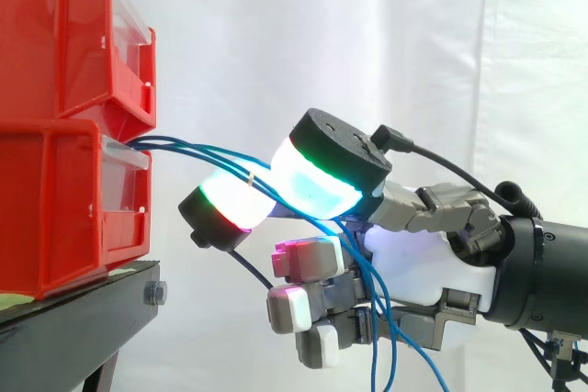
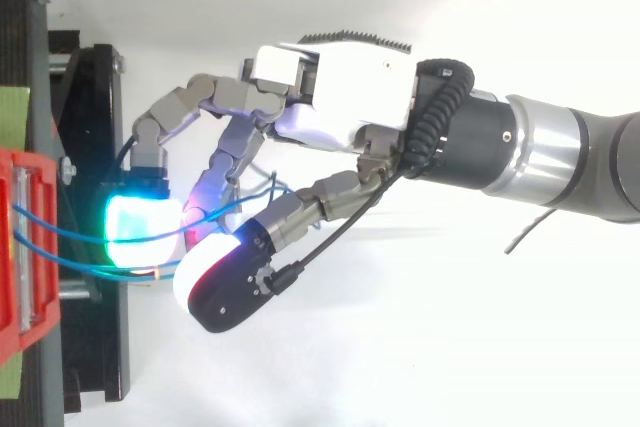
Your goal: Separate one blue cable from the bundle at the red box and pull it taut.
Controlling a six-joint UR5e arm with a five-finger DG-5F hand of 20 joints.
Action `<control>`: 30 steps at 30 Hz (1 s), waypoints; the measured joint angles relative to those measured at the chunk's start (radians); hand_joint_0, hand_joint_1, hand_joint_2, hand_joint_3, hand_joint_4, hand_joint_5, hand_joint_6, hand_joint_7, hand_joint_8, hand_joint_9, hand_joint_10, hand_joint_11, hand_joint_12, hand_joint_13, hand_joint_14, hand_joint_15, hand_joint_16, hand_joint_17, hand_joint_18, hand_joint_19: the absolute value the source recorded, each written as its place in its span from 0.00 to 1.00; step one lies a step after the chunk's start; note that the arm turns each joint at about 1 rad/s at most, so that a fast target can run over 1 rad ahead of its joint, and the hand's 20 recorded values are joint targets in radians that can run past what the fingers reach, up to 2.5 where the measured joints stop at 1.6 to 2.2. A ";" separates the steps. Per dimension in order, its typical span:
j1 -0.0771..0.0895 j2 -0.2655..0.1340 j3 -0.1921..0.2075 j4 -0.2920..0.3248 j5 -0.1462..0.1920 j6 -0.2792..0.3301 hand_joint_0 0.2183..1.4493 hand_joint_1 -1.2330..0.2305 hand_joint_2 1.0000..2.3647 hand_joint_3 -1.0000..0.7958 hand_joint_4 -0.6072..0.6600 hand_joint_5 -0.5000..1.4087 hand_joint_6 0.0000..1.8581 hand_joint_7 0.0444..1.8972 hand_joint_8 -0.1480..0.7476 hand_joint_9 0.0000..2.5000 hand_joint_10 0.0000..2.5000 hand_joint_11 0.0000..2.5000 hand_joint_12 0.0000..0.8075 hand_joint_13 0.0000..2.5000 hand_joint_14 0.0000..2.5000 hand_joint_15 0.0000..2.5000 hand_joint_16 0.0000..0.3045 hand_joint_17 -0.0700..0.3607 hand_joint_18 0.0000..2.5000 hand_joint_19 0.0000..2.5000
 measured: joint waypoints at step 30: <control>0.002 0.000 -0.001 -0.003 0.004 0.000 0.27 0.38 0.00 0.28 0.53 0.18 0.48 0.41 0.51 0.49 0.01 0.48 0.50 0.46 0.01 0.30 0.19 0.46 0.44 0.33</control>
